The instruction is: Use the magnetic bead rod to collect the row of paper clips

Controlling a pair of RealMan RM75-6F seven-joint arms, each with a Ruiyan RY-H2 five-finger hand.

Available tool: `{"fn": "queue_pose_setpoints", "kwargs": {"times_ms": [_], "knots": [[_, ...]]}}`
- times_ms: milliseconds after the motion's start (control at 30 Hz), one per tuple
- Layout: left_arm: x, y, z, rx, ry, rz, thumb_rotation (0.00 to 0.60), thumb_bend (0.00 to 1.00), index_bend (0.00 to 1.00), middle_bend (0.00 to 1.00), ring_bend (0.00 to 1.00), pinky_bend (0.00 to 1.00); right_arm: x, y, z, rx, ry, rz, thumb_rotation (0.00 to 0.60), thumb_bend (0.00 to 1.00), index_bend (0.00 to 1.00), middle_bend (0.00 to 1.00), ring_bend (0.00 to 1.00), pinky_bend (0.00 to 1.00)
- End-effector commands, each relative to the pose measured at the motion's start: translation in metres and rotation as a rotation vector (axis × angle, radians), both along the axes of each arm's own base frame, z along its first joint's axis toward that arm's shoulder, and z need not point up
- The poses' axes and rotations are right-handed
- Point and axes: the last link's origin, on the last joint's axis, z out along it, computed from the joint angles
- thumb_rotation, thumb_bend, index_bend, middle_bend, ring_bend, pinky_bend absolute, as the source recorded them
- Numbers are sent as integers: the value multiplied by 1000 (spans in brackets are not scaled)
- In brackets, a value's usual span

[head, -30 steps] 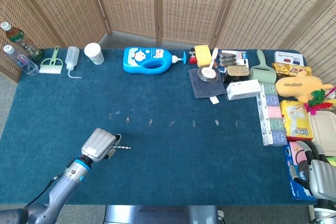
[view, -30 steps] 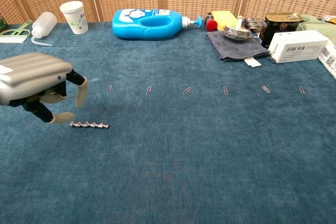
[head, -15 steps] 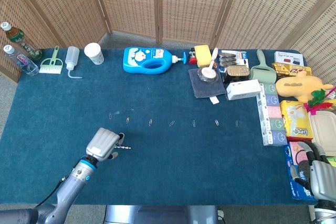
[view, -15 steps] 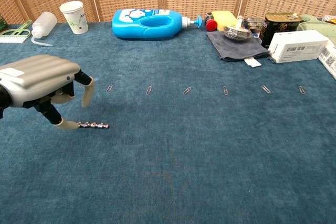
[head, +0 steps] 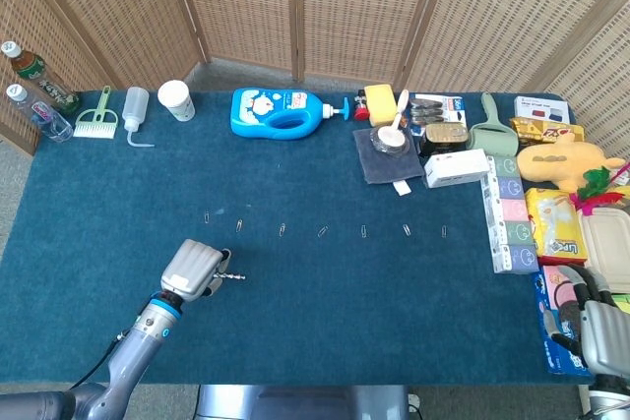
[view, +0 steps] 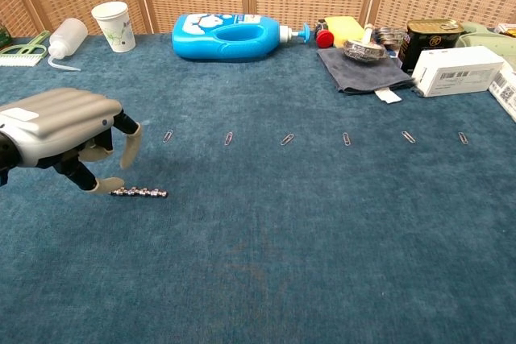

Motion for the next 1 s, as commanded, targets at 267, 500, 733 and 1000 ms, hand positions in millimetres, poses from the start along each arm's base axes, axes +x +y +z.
{"fn": "queue_pose_setpoints", "kwargs": {"times_ms": [267,500,733,1000], "knots": [[-2,2,1,-48,66,11,600,303,482,1000,1000,1000,-1,2,0,1,-3,-5,600,395,191,188,93,409],[-1,4,-2,-62,90,13,600,308,471,1000,1000,1000,-2,3,0,-2,-6,-9,600,395,191,188,93,409],[4,8,-8,-72,101,8,600,310,445,1000,1000,1000,-4,3,1,-3,-9,-13,600,395,192,188,93,409],[7,11,-17,-100,103,16,600,311,437,1000,1000,1000,-4,3,0,-3,-9,-17,600,395,192,188,93,410]]}}
